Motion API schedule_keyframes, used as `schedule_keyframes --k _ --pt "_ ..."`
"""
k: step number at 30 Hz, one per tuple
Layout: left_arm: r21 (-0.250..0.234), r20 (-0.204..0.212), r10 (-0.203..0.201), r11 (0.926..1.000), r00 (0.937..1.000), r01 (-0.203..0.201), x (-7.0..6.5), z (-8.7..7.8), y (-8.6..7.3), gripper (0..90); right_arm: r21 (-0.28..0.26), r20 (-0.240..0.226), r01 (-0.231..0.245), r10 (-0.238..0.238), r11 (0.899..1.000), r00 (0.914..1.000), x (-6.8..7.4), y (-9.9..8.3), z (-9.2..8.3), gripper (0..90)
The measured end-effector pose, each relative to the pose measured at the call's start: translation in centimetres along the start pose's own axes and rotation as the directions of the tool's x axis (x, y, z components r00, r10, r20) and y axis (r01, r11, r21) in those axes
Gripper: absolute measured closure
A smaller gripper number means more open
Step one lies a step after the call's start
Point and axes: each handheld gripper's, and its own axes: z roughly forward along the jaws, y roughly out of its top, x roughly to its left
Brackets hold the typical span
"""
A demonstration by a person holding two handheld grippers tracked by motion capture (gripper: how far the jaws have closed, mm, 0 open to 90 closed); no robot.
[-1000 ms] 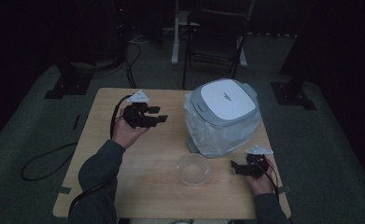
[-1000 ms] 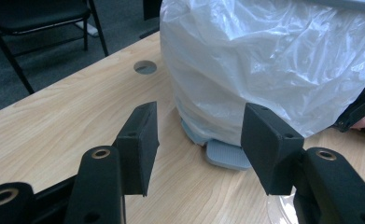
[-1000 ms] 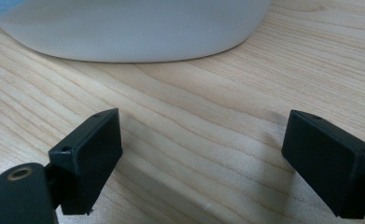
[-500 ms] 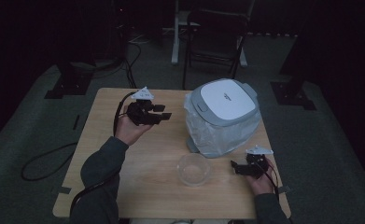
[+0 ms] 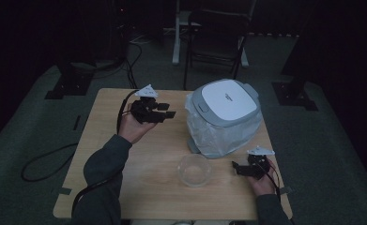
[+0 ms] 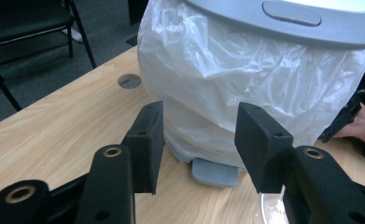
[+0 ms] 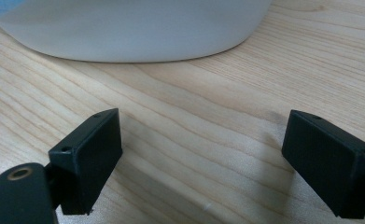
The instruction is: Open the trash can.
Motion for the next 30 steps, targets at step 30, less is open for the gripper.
schedule_keyframes --k 30 --pt "-0.004 0.029 0.021 0.9998 0.9994 -0.020 -0.9 0.8 2.8 50.1 0.000 -0.001 -0.001 0.001 1.000 1.0000 0.0 0.0 0.0 11.3"
